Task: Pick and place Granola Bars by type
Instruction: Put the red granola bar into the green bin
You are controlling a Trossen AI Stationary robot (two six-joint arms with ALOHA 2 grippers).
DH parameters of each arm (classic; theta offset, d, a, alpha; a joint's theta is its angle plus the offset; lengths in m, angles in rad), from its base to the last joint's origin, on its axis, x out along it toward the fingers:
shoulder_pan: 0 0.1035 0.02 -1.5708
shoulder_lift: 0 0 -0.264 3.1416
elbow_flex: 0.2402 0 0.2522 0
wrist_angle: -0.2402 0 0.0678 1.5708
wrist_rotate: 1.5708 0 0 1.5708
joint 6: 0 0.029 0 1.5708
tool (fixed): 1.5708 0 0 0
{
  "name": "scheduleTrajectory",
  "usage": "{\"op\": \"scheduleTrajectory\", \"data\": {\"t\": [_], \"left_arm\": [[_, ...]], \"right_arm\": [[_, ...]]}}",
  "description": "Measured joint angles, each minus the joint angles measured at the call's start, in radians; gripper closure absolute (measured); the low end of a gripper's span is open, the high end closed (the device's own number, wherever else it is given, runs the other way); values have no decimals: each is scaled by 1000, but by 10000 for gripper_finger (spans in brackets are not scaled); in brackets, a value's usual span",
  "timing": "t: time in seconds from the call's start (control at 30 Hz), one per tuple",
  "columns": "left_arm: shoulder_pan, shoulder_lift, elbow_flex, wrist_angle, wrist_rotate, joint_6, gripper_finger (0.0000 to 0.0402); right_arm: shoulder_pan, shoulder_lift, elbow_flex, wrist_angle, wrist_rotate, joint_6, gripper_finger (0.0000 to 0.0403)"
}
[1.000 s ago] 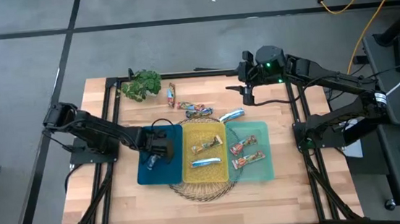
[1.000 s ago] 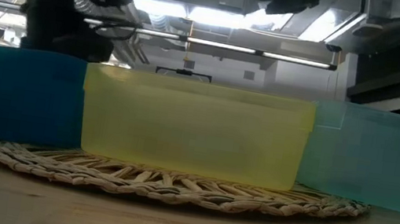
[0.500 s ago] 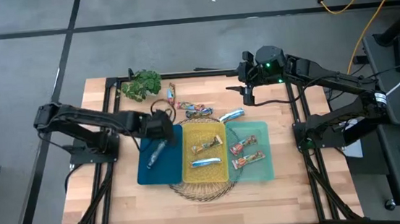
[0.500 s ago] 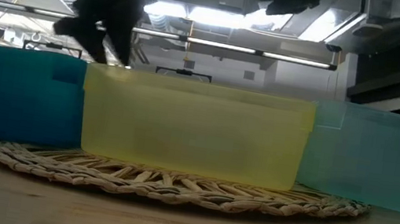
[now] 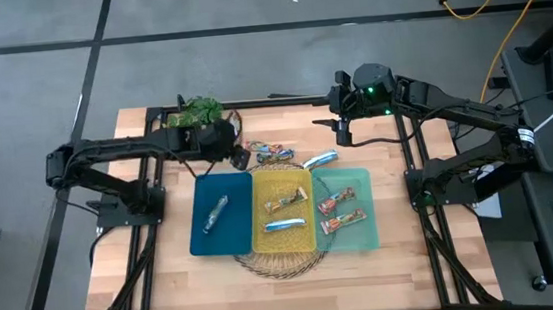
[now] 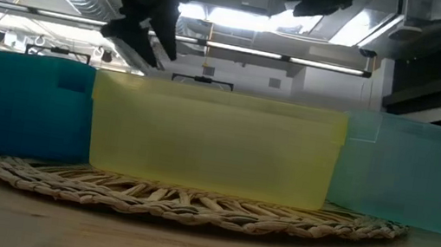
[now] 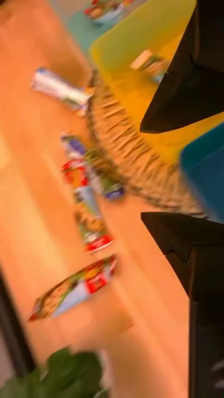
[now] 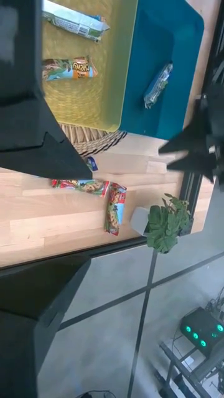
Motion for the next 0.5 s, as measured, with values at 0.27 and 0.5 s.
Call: {"op": "scheduleTrajectory", "data": {"t": [0.27, 0.5], "left_arm": [[159, 34, 0, 14, 91, 150, 199], [241, 131, 0, 19, 166, 271, 199]], "right_arm": [[0, 0, -1, 4, 0, 24, 193], [-1, 1, -110, 153, 2, 86, 193]]}}
